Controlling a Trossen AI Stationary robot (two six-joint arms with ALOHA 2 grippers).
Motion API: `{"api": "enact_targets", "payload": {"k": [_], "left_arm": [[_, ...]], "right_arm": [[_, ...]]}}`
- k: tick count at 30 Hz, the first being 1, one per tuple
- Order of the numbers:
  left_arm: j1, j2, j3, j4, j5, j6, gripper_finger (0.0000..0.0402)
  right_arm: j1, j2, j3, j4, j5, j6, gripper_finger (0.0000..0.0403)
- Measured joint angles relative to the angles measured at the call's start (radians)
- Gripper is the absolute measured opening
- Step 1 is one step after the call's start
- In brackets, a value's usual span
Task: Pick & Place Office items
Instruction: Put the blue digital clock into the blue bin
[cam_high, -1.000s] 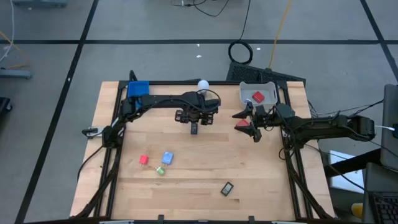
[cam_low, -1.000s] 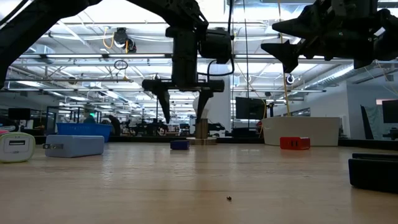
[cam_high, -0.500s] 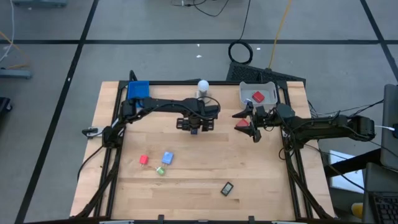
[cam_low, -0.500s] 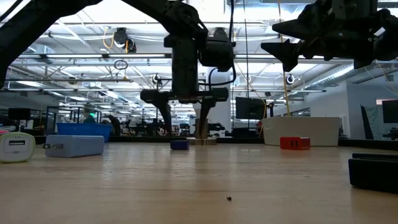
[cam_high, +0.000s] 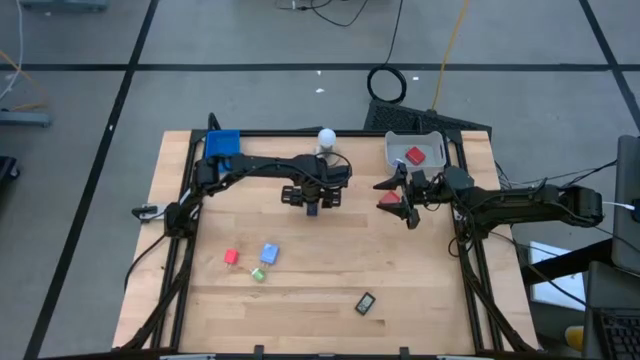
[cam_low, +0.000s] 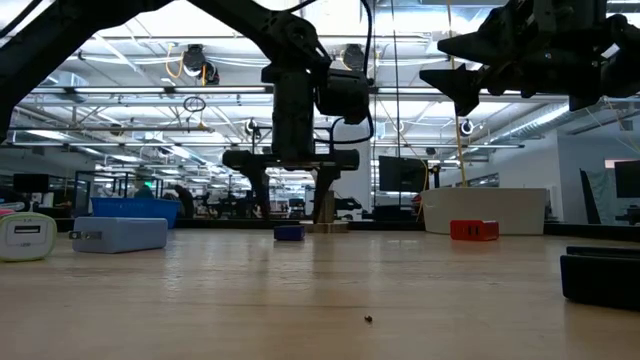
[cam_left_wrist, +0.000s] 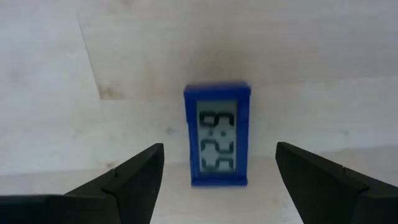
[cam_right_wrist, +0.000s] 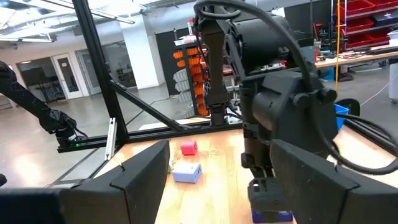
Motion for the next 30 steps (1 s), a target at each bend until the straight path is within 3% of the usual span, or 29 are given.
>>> {"api": "enact_targets", "payload": {"k": [8, 22, 30], "left_arm": [[0.015, 0.000, -0.020, 0.017, 0.000, 0.014, 0.0294], [0.010, -0.005, -0.104, 0.137, 0.067, 0.014, 0.0313], [0.011, -0.006, -0.127, 0.133, 0.067, 0.034, 0.0285]], "right_arm": [[0.000, 0.000, 0.000, 0.000, 0.000, 0.000, 0.0270], [0.000, 0.000, 0.000, 0.000, 0.000, 0.000, 0.0270], [0.000, 0.000, 0.000, 0.000, 0.000, 0.000, 0.0270]]}}
